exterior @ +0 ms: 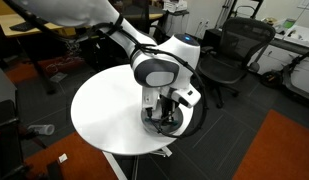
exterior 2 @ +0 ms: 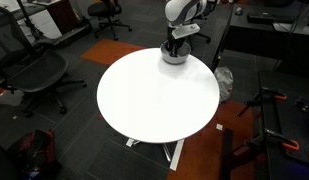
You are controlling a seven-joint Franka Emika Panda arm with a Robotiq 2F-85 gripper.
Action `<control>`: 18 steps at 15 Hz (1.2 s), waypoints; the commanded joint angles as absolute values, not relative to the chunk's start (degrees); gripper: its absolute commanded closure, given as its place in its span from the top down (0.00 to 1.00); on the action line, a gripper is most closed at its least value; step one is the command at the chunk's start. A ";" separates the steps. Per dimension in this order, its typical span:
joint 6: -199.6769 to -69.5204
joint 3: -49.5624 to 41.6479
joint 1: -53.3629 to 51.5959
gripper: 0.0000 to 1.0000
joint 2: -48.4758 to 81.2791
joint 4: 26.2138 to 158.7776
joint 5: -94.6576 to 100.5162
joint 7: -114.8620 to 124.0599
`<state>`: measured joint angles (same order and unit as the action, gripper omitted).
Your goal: Put the marker on the table
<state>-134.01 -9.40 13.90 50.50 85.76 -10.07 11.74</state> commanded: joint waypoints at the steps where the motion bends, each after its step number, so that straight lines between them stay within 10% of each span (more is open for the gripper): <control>1: -133.31 -8.80 14.36 0.03 51.18 84.48 -11.33 13.35; 18: -139.22 -9.75 10.58 0.05 28.19 101.77 -8.51 10.71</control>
